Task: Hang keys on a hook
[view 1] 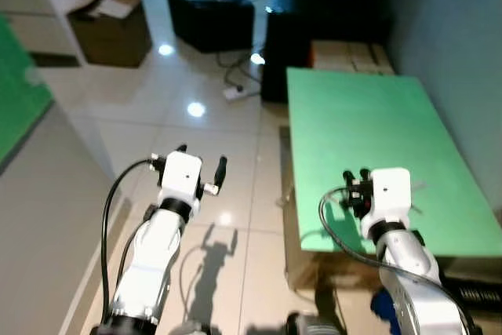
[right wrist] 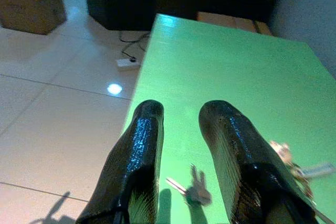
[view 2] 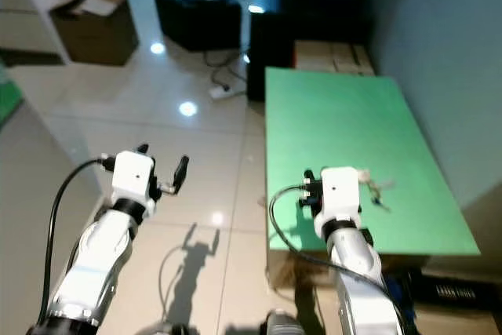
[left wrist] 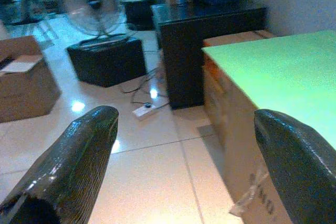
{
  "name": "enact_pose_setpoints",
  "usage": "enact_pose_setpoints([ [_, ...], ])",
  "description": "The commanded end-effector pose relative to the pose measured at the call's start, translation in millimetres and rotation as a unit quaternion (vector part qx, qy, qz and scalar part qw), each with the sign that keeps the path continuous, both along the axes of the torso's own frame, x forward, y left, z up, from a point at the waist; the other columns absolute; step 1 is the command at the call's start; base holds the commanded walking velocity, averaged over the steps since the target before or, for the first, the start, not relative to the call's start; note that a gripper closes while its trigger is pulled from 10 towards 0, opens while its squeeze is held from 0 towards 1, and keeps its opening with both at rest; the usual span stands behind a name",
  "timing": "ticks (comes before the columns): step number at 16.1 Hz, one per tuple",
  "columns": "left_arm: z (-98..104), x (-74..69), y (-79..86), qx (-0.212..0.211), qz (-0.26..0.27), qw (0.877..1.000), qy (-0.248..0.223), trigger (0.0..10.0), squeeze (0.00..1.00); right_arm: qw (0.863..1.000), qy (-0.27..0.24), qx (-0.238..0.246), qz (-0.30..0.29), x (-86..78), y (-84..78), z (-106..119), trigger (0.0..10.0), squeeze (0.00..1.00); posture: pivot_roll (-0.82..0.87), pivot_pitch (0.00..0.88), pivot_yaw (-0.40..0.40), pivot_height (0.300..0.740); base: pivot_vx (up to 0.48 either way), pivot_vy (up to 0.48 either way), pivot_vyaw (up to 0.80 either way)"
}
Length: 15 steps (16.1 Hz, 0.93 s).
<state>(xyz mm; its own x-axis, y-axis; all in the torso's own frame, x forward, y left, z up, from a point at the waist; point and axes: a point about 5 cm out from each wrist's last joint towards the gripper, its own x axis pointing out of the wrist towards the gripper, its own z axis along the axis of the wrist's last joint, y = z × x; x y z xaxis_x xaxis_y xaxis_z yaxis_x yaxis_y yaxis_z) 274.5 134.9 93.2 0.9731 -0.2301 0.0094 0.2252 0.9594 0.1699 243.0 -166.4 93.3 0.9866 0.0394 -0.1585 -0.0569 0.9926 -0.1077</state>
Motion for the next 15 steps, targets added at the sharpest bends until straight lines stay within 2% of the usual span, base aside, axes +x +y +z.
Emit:
enact_pose_setpoints([
  [1, 7.1, 0.9, -4.8, 0.001, -0.006, 1.0, -0.017, 10.0, 0.0, 1.0, 0.006, -0.003, -0.002, -1.6, -2.4, -2.3, 10.0, 0.0, -0.16, 0.096, -0.015, 0.74, 0.0, -0.277, -0.8],
  [4, 6.4, 2.3, -5.8, 0.005, -0.008, 1.0, -0.015, 10.0, 0.0, 1.0, 0.01, -0.015, 0.003, -0.2, -1.0, -5.2, 10.0, 0.0, -0.17, 0.106, -0.005, 0.74, 0.0, -0.324, 0.0],
  [7, 4.9, -0.2, -3.3, 0.015, -0.012, 1.0, -0.016, 10.0, 0.0, 0.998, 0.053, -0.027, 0.02, -9.1, -1.7, -19.8, 10.0, 0.0, -0.16, 0.108, 0.0, 0.74, 0.0, -0.329, 0.0],
  [10, 3.1, -4.5, -1.1, 0.019, -0.017, 1.0, -0.014, 10.0, 0.0, 0.998, 0.051, -0.036, 0.015, -10.6, -0.6, -20.6, 10.0, 0.0, -0.16, 0.105, 0.006, 0.74, 0.0, -0.308, 0.0],
  [12, 4.3, -3.7, -3.2, 0.003, -0.017, 1.0, -0.012, 10.0, 0.0, 0.998, 0.048, -0.047, 0.019, -9.8, 0.1, -19.9, 10.0, 0.0, -0.16, 0.109, 0.009, 0.74, 0.0, 0.0, 0.0],
  [15, 5.5, -4.7, -6.0, 0.002, -0.026, 1.0, -0.018, 10.0, 0.0, 0.997, 0.045, -0.054, 0.024, -9.2, 1.1, -20.3, 10.0, 0.0, -0.16, 0.113, 0.016, 0.74, 0.0, 0.0, 0.0],
])
